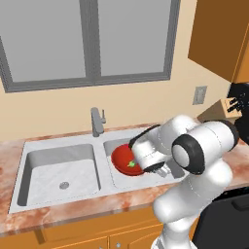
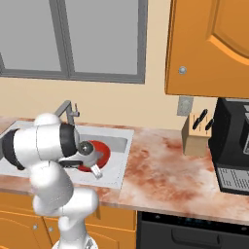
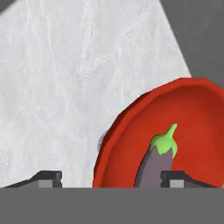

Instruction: Pick the eggplant from the cabinet and place it in the bowl. Then pick the bowl and place it in the sink. Then turn on the sink facuet.

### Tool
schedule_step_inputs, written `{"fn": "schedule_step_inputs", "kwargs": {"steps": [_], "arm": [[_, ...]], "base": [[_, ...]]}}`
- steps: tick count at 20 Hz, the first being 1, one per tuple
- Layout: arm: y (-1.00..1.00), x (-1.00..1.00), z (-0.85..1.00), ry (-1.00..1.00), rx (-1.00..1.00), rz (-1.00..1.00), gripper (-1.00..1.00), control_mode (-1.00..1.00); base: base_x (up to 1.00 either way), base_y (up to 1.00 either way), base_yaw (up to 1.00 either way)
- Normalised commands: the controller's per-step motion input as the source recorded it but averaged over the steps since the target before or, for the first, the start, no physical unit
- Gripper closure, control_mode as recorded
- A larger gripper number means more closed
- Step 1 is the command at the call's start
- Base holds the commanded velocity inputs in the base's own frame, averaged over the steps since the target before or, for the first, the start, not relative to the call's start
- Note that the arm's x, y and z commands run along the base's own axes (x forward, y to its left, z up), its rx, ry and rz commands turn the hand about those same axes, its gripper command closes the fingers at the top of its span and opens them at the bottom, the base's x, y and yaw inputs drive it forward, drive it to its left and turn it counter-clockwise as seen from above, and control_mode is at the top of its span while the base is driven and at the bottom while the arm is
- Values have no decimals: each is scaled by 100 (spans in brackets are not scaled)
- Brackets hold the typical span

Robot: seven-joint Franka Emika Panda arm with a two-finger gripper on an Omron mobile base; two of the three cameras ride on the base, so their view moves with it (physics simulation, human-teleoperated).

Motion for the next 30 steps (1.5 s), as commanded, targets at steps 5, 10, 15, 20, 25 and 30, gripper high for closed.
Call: {"fn": "schedule_step_inputs", "kwargs": {"steps": [5,10,15,20,25,30], "arm": [[-13,-43,100,-3,10,0,-100,-100],[-3,-7,100,0,11,0,-100,-100],[0,-1,100,3,12,0,-100,-100],[0,-11,100,6,11,0,-100,-100],[-5,-21,100,8,12,0,-100,-100],[-11,-34,100,11,16,-2,-100,-100]], "base": [[0,0,0],[0,0,0],[0,0,0],[0,0,0],[0,0,0],[0,0,0]]}}
